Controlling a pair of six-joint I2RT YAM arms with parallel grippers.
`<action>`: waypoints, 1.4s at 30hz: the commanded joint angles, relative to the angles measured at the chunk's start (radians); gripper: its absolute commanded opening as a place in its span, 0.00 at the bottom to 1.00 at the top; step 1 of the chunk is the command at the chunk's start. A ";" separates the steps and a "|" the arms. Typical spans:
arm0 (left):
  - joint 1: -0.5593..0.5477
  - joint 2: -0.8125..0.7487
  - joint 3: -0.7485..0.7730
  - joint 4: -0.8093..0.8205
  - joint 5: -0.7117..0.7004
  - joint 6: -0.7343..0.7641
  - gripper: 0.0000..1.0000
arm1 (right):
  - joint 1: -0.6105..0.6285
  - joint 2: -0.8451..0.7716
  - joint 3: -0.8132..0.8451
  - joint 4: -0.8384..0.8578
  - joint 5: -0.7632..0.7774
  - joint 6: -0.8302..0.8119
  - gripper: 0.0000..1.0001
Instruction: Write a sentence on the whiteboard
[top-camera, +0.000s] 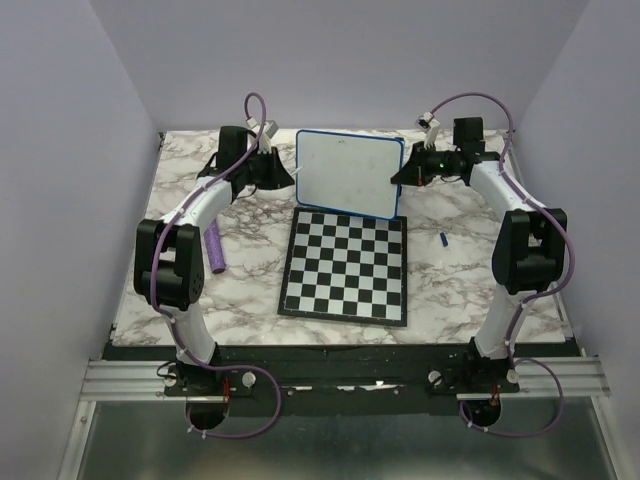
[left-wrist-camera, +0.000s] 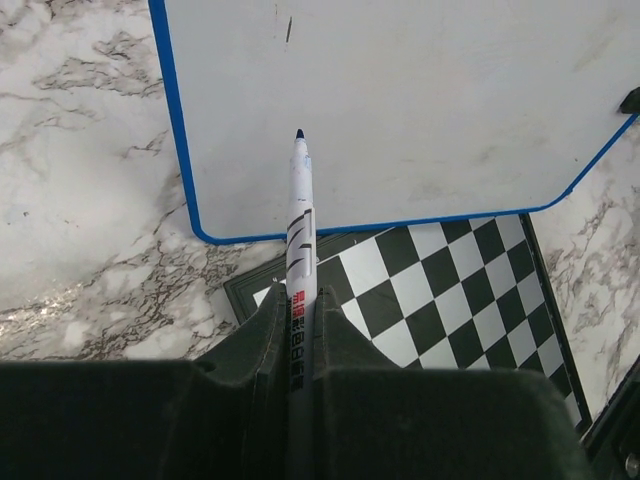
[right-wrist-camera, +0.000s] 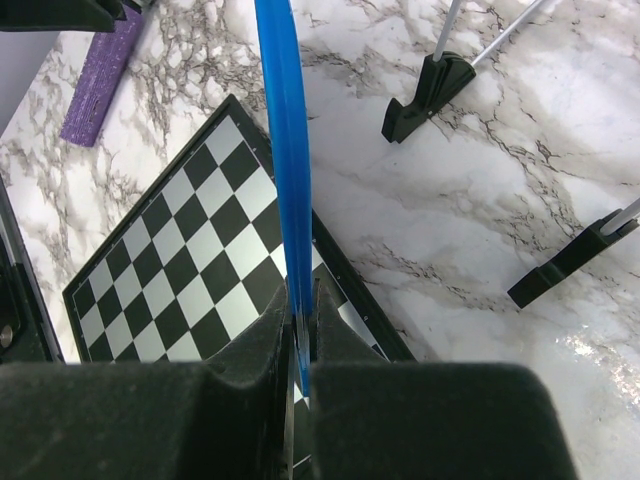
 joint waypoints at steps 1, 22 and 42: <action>0.000 -0.029 -0.046 0.116 0.024 -0.089 0.00 | -0.003 0.021 0.025 -0.025 -0.006 -0.031 0.00; -0.022 0.008 -0.085 0.332 -0.055 -0.241 0.00 | -0.003 0.015 0.021 -0.017 -0.008 -0.017 0.00; -0.017 0.029 -0.131 0.484 -0.025 -0.250 0.00 | -0.003 0.021 0.016 -0.010 -0.015 -0.017 0.00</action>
